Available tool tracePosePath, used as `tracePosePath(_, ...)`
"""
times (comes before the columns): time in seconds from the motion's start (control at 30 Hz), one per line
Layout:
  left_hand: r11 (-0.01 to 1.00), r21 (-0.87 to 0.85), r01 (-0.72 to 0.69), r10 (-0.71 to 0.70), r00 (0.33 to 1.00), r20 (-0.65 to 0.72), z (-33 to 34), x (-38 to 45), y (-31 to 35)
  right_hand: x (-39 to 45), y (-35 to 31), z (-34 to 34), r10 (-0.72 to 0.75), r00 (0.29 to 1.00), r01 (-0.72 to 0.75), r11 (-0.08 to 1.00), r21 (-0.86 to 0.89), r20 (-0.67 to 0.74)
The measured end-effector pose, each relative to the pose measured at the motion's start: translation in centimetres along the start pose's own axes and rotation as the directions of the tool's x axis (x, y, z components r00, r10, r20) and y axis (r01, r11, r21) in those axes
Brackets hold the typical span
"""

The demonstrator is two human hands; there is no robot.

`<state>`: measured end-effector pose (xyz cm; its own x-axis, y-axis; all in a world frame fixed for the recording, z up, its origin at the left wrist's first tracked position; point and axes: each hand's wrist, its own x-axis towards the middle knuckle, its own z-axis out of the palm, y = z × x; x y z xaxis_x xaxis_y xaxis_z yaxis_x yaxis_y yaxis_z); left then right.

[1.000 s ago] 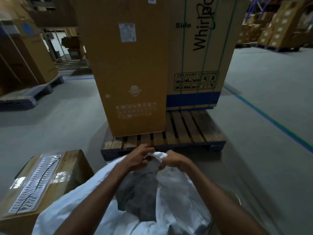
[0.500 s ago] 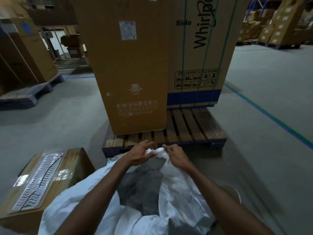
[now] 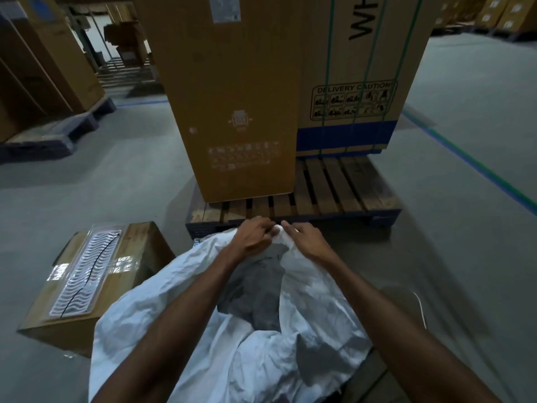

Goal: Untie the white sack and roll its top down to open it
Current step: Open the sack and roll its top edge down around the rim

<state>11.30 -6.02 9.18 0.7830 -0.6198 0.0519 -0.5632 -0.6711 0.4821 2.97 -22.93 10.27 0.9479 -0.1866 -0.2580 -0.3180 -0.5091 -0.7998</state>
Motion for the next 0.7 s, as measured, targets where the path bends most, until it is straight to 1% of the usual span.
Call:
tracePosePath(0.07,0.986,-0.027,0.162,-0.163,0.986,-0.026,-0.5,0.8,-0.3,-1.2,-0.7,0.9,-0.041,0.991,0.010,0.971,-0.241,-0.125)
tracePosePath(0.1,0.976,-0.037,0.215,-0.215,0.976,-0.008,-0.7,1.2,-0.4,-1.7,-0.9,1.3,-0.048,0.982,-0.013,0.949,-0.315,-0.184)
tracePosePath(0.13,0.971,-0.059,0.232,-0.230,0.973,0.034,-0.8,1.5,-0.5,-2.0,-0.8,1.6,-0.043,0.973,-0.039,0.939,-0.342,-0.228)
tracePosePath(0.2,0.966,-0.144,0.214,-0.196,0.972,0.130,-0.9,1.9,-0.2,-2.3,-0.7,1.5,-0.004,0.964,-0.088,0.939,-0.333,-0.264)
tracePosePath(0.23,0.962,-0.195,0.193,-0.160,0.972,0.174,-1.0,1.7,0.0,-2.2,-0.8,1.2,0.024,0.966,-0.100,0.952,-0.288,-0.258)
tracePosePath(0.27,0.963,-0.214,0.164,-0.116,0.969,0.220,-1.0,1.4,0.0,-1.9,-0.8,0.7,0.070,0.970,-0.118,0.972,-0.201,-0.233)
tracePosePath(0.3,0.973,-0.197,0.122,-0.070,0.965,0.253,-0.9,1.1,-0.1,-1.5,-1.0,0.1,0.129,0.972,-0.149,0.985,-0.089,-0.198)
tracePosePath(0.33,0.990,-0.128,0.059,-0.023,0.963,0.269,-0.6,0.7,-0.1,-1.1,-1.1,-0.5,0.200,0.969,-0.200,0.980,0.018,-0.146)
tracePosePath(0.37,0.999,-0.046,0.000,0.013,0.963,0.268,-0.3,0.4,0.1,-0.8,-1.2,-1.0,0.267,0.960,-0.258,0.961,0.104,-0.081)
tracePosePath(0.4,0.999,0.002,-0.038,0.037,0.970,0.239,0.2,0.3,0.3,-0.4,-0.9,-1.2,0.309,0.951,-0.302,0.938,0.168,-0.015)
tracePosePath(0.43,0.998,0.016,-0.059,0.054,0.978,0.201,0.5,0.4,0.8,-0.2,-0.6,-1.3,0.326,0.945,-0.326,0.924,0.200,0.035)
tracePosePath(0.47,0.998,0.026,-0.058,0.053,0.985,0.163,0.9,0.6,1.1,-0.2,-0.2,-1.1,0.319,0.946,-0.322,0.926,0.195,0.052)
tracePosePath(0.5,0.998,0.050,-0.029,0.022,0.992,0.127,0.9,0.8,1.3,-0.5,0.0,-0.8,0.279,0.960,-0.279,0.947,0.159,0.021)
tracePosePath(0.53,0.997,0.071,0.028,-0.034,0.996,0.086,1.0,1.2,1.1,-0.8,0.5,-0.4,0.223,0.974,-0.219,0.972,0.087,-0.040)
tracePosePath(0.57,0.992,0.074,0.101,-0.105,0.993,0.049,0.8,1.5,0.9,-1.2,0.9,0.0,0.170,0.980,-0.173,0.985,-0.022,-0.102)
tracePosePath(0.6,0.986,0.051,0.161,-0.162,0.986,0.024,0.9,1.8,0.6,-1.7,1.4,0.3,0.141,0.976,-0.165,0.976,-0.143,-0.165)
tracePosePath(0.63,0.978,0.008,0.209,-0.209,0.978,0.023,0.9,1.9,0.4,-2.1,1.8,0.6,0.139,0.966,-0.186,0.959,-0.212,-0.219)
tracePosePath(0.67,0.974,-0.048,0.222,-0.220,0.975,0.039,1.0,2.0,0.3,-2.2,2.2,0.7,0.152,0.955,-0.211,0.951,-0.226,-0.255)
tracePosePath(0.7,0.971,-0.090,0.220,-0.214,0.974,0.074,0.9,2.0,0.5,-2.1,2.4,0.6,0.169,0.949,-0.225,0.955,-0.194,-0.266)
